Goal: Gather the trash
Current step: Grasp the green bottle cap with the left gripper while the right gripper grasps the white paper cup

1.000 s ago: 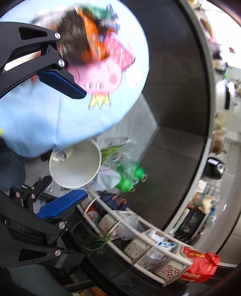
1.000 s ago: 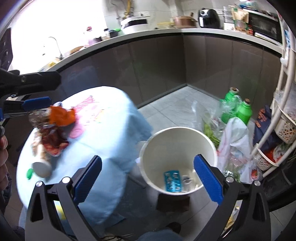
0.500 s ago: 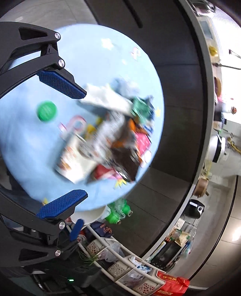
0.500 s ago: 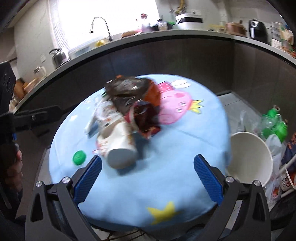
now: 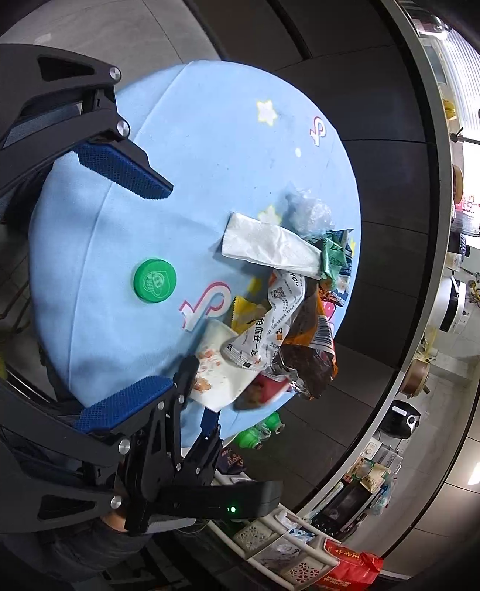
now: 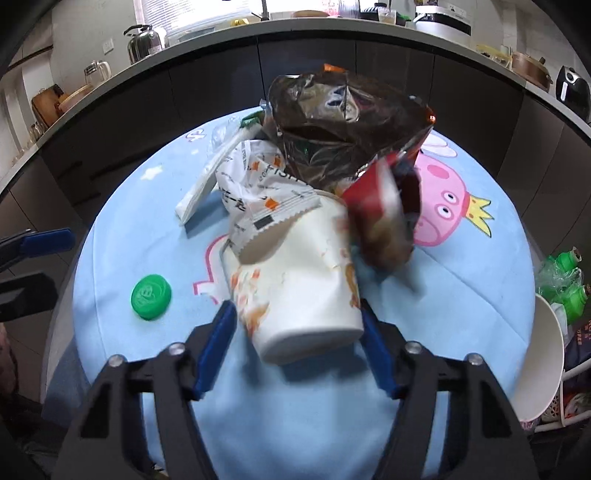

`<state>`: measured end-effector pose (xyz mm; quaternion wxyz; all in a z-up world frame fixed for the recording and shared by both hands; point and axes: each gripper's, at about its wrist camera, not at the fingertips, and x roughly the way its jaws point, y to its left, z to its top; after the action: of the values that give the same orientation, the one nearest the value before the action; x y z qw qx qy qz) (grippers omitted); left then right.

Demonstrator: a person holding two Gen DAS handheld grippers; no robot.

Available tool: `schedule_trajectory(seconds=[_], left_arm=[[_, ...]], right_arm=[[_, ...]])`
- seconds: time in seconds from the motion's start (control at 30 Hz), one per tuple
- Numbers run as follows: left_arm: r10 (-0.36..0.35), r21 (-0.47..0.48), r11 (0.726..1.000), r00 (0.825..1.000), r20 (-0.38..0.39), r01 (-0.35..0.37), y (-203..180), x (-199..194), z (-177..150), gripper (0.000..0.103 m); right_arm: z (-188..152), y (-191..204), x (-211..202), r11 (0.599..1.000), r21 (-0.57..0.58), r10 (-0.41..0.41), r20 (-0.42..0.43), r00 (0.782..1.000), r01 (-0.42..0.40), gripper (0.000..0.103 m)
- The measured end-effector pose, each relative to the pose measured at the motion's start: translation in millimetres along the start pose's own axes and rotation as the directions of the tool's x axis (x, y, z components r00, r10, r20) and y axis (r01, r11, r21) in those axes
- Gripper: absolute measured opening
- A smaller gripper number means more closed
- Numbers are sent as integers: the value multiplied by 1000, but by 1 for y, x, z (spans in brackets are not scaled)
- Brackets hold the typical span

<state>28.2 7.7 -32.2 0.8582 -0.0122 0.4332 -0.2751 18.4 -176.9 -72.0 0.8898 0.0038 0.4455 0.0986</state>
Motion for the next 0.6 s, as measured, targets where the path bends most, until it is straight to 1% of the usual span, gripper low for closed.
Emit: schedule_trajectory(seconds=[0.07, 0.1, 0.17, 0.27, 0.37, 0.47, 0.53, 0.6], left_arm=[[-14, -4, 1000, 1000, -27, 14, 4, 7, -2, 74], [-21, -4, 1000, 999, -44, 21, 5, 13, -4, 71], [-14, 6, 1000, 997, -75, 14, 4, 24, -6, 62], [-5, 43, 999, 994, -110, 9, -2, 39, -9, 57], [45, 88, 996, 990, -134, -34, -8, 54, -10, 48], [93, 119, 990, 987, -133, -77, -13, 60, -11, 46], [111, 133, 987, 985, -134, -93, -14, 61, -11, 45], [134, 150, 982, 982, -131, -114, -16, 62, -11, 41]], right_arm=[[-7, 0, -8, 1000, 14, 15, -2, 1000, -15, 62], [-12, 0, -13, 999, 29, 21, -2, 1000, -21, 62], [-21, -1, -22, 998, 54, 22, -4, 1000, -22, 62], [-33, -2, -32, 996, 83, 25, 3, 1000, -26, 63], [-36, 0, -39, 995, 94, 21, 18, 1000, -23, 63], [-34, 4, -42, 996, 84, 24, 30, 999, -26, 63], [-33, 6, -42, 996, 81, 28, 37, 999, -31, 63], [-30, 10, -40, 997, 76, 32, 40, 999, -35, 63]])
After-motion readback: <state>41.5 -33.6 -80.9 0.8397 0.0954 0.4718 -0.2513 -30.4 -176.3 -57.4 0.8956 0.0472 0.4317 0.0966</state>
